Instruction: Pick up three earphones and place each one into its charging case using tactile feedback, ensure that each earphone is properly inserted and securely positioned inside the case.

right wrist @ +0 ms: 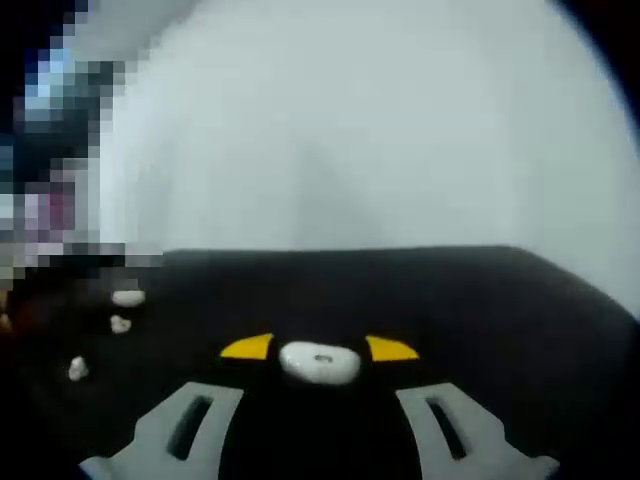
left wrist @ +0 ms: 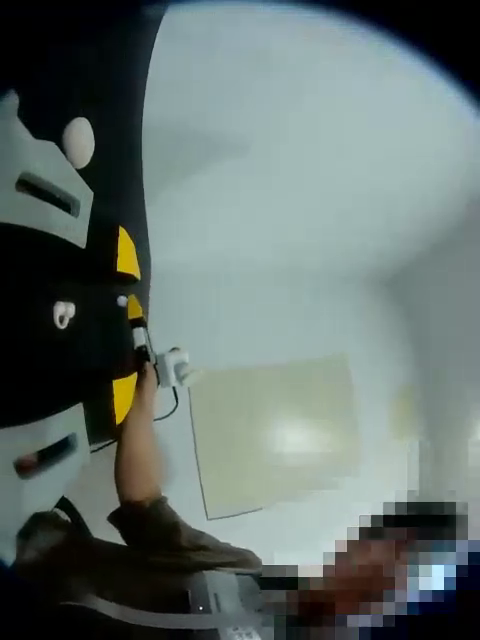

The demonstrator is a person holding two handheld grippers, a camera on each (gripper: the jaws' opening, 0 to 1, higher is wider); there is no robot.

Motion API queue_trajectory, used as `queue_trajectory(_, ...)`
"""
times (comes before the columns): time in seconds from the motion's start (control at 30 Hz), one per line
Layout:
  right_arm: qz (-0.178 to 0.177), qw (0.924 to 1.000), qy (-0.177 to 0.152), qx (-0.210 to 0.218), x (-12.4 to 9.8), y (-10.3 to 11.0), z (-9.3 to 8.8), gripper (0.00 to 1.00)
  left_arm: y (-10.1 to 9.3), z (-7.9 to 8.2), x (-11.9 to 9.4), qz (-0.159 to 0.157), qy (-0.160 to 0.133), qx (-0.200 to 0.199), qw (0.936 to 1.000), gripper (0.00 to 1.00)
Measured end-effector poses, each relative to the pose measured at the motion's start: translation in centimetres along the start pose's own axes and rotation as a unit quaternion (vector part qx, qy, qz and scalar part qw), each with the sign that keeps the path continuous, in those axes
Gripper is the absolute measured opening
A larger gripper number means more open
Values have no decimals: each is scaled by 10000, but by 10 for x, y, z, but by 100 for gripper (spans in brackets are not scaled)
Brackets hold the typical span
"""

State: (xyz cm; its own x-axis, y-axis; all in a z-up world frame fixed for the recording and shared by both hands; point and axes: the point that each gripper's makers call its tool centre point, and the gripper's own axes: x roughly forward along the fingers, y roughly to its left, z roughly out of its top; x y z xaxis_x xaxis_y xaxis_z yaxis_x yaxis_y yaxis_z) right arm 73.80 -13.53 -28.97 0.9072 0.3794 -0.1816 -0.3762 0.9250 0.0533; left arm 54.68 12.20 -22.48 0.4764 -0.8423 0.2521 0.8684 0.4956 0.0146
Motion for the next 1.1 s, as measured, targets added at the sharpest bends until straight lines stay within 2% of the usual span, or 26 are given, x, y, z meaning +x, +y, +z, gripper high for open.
queue_trajectory(0.1, 104, 9987, 404, -304, -7, 1, -18, 35, -1, 1, 0, -36, -40, 6, 10000, 31)
queue_trajectory(0.2, 171, 9940, 876, -632, -12, 2, -39, 35, -1, 2, 0, -63, -42, 1, 10000, 31)
queue_trajectory(0.33, 166, 9938, 861, -688, -8, 2, -35, 35, 0, 3, -1, -40, -62, 15, 10000, 31)
queue_trajectory(0.47, 305, 9946, 801, -587, -9, 1, -35, 36, 1, 3, -1, -28, -74, 12, 10000, 31)
queue_trajectory(0.5, 300, 9949, 726, -628, -12, 2, -33, 39, 1, 5, -2, -38, -118, -23, 9999, 31)
queue_trajectory(0.53, 180, 9966, 451, -670, -14, 0, -23, 43, 2, 13, -4, -20, -335, -131, 9994, 31)
queue_trajectory(0.57, 49, 9976, 103, -680, -20, 0, -9, 44, 4, 23, -8, -5, -616, -238, 9978, 30)
queue_trajectory(0.6, -23, 9973, -387, -617, -29, 4, 12, 43, 8, 30, -12, 44, -817, -357, 9960, 29)
queue_trajectory(0.63, 16, 9970, -632, -438, -32, 8, 23, 39, 15, 37, -18, 145, -1028, -496, 9934, 28)
queue_trajectory(0.67, 271, 9951, -936, -145, -37, 20, 39, 33, 25, 45, -25, 335, -1268, -665, 9891, 26)
queue_trajectory(0.7, 661, 9912, -1136, 134, -42, 37, 52, 29, 32, 49, -30, 470, -1385, -742, 9865, 23)
queue_trajectory(0.77, 1797, 9750, -1223, 454, -53, 84, 67, 29, 43, 55, -38, 698, -1619, -775, 9813, 21)
queue_trajectory(0.8, 2357, 9624, -1199, 628, -60, 108, 71, 29, 44, 59, -41, 746, -1738, -785, 9788, 21)
queue_trajectory(0.87, 3436, 9287, -1126, 827, -74, 155, 68, 28, 47, 60, -45, 787, -1809, -851, 9766, 21)
queue_trajectory(0.93, 4146, 8995, -1145, 768, -85, 193, 54, 29, 51, 60, -45, 867, -1803, -864, 9760, 21)
queue_trajectory(0.97, 4194, 8995, -1126, 488, -85, 203, 42, 29, 52, 58, -44, 897, -1757, -848, 9767, 21)
queue_trajectory(1.0, 4114, 9050, -1075, 90, -80, 206, 28, 29, 51, 56, -41, 912, -1667, -820, 9783, 21)
queue_trajectory(1.03, 4037, 9090, -1031, -110, -75, 206, 18, 28, 51, 55, -40, 909, -1627, -799, 9792, 21)
queue_trajectory(1.07, 3927, 9151, -910, -76, -67, 204, 4, 29, 50, 53, -38, 908, -1566, -772, 9805, 21)
queue_trajectory(1.1, 3719, 9261, -378, -506, -60, 196, -13, 28, 50, 51, -37, 908, -1513, -766, 9813, 22)
